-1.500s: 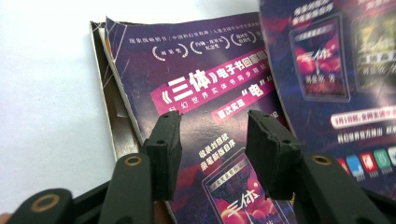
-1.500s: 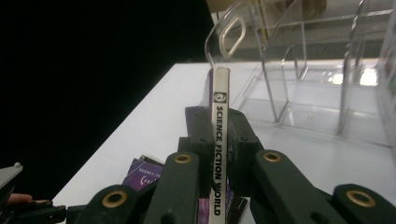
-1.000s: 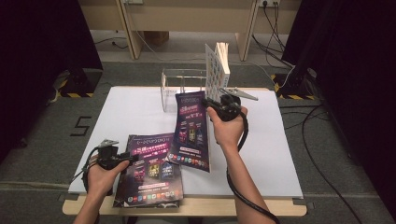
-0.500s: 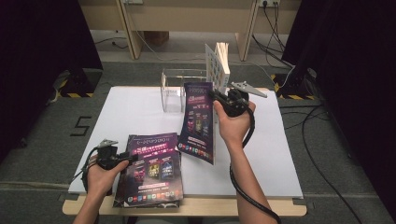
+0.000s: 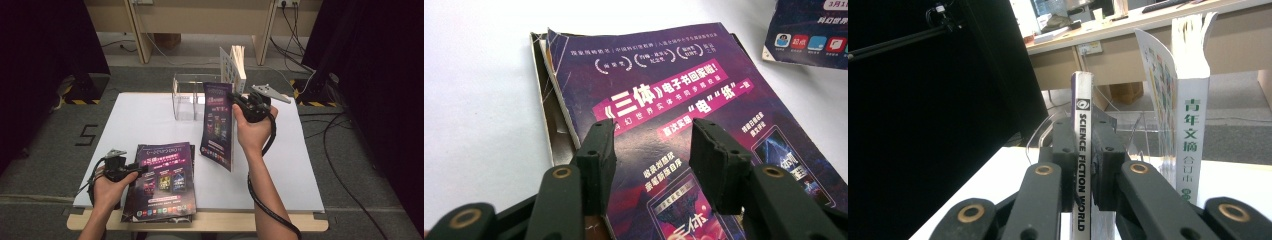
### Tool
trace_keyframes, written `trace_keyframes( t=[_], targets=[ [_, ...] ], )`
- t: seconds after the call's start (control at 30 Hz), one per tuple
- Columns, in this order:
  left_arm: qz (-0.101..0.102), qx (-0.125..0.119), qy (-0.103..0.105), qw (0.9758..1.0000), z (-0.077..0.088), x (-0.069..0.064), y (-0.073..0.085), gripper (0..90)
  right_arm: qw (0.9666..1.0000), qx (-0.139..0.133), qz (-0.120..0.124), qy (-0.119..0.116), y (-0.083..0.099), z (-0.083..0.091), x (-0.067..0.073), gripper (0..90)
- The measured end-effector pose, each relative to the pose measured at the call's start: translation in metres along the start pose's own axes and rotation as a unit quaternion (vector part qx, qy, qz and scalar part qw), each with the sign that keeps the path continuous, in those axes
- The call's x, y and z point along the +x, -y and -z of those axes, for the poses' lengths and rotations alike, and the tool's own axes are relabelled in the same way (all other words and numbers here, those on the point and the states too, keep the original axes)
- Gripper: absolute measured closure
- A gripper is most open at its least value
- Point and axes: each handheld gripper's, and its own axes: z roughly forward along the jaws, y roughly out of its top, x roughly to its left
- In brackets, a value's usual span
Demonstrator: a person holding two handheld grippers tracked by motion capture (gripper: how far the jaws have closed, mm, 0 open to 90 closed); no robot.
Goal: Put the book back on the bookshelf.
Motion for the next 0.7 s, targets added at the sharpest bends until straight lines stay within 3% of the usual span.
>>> trace_keyframes(
  t=[0.7],
  targets=[
    [0.007,-0.005,0.001,1.0000,0.000,0.003,0.000,51.2,0.9995,-0.029,0.012,0.005,-0.013,-0.004,0.002,83.7]
  ],
)
